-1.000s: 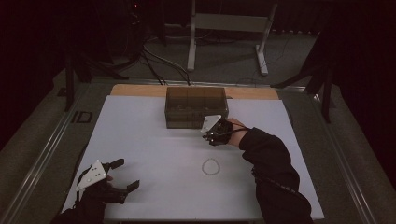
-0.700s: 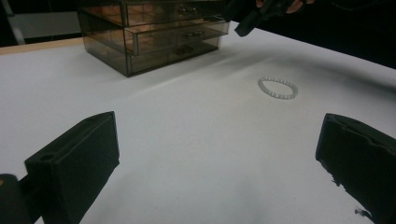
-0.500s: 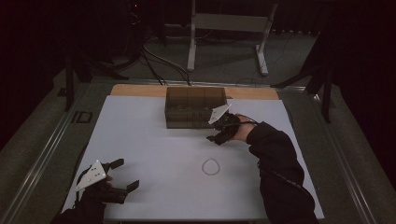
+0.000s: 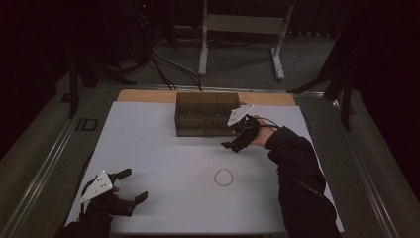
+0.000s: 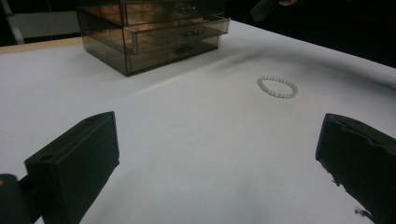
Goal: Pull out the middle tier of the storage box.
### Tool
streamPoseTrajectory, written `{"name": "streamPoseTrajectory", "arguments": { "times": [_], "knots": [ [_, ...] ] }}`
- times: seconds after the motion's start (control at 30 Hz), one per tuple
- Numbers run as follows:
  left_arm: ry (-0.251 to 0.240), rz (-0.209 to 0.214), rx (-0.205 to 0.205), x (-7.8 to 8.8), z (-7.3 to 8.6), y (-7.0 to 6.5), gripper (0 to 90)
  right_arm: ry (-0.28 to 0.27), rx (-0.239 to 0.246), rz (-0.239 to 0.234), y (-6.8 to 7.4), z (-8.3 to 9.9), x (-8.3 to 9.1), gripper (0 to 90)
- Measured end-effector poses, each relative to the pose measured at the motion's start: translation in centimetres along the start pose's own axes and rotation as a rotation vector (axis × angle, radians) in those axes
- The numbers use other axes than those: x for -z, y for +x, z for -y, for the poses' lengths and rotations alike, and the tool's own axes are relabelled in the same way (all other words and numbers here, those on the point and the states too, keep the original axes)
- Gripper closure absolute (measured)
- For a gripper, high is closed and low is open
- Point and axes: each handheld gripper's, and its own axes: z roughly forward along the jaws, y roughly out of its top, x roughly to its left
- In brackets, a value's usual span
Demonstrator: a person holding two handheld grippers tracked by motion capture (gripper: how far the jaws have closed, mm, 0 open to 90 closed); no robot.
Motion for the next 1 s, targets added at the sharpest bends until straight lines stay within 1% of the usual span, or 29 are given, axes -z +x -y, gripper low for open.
{"name": "streamPoseTrajectory", "arguments": {
  "times": [0.13,0.2,0.33,0.4,0.43,0.47,0.5,0.57,0.63,0.7,0.73,0.77,0.8,0.83,0.87,0.93,1.0],
  "knots": [
    [-0.002,-0.001,0.002,0.0,0.0,0.0,1.0,-0.001,0.033,-0.014,-0.3,-0.1,-0.1,14.3],
    [-0.001,0.000,0.002,0.0,0.0,0.0,1.0,-0.008,0.041,-0.027,-0.5,-0.2,-0.2,14.8],
    [-0.003,0.001,0.003,0.0,0.0,0.0,1.0,0.004,0.070,-0.039,-0.9,-0.5,-0.2,15.5],
    [-0.003,0.001,0.003,0.0,0.0,0.0,1.0,-0.006,0.048,-0.055,-1.3,-0.7,-0.2,16.7],
    [-0.004,0.001,0.002,0.0,0.0,0.1,1.0,-0.004,0.056,-0.055,-1.4,-0.8,-0.3,16.7],
    [-0.004,0.001,0.003,0.0,0.0,0.1,1.0,0.003,0.060,-0.053,-1.4,-0.8,-0.3,16.9],
    [-0.004,0.000,0.003,0.0,0.0,0.1,1.0,0.008,0.059,-0.060,-1.5,-0.9,-0.4,17.4],
    [-0.003,0.002,0.003,0.0,0.0,0.0,1.0,0.023,0.045,-0.095,-1.7,-1.0,-0.5,19.6],
    [-0.005,0.002,0.003,0.1,0.0,0.1,1.0,0.045,0.053,-0.100,-1.8,-1.0,-0.7,22.1],
    [-0.004,0.001,0.005,0.0,0.0,0.1,1.0,0.040,0.071,-0.087,-1.7,-0.8,-0.8,30.8],
    [-0.004,0.001,0.006,0.0,0.0,0.1,1.0,0.041,0.072,-0.078,-1.7,-0.8,-1.0,31.4],
    [-0.005,0.002,0.007,0.0,0.0,0.1,1.0,0.046,0.081,-0.077,-1.6,-0.8,-1.2,37.1],
    [-0.004,0.001,0.004,0.0,0.0,0.0,1.0,0.046,0.094,-0.069,-1.6,-0.7,-1.3,40.4],
    [-0.004,0.001,0.004,0.1,0.0,0.0,1.0,0.042,0.105,-0.046,-1.5,-0.7,-1.5,41.5],
    [-0.004,0.002,0.005,0.0,0.0,0.0,1.0,0.039,0.111,-0.033,-1.5,-0.6,-1.7,45.8],
    [-0.004,0.003,0.006,0.0,0.0,0.1,1.0,0.020,0.143,-0.019,-1.5,-0.5,-1.9,48.6],
    [-0.004,0.003,0.008,0.0,0.0,0.1,1.0,0.013,0.162,-0.021,-1.7,-0.4,-2.1,54.5]
  ]
}}
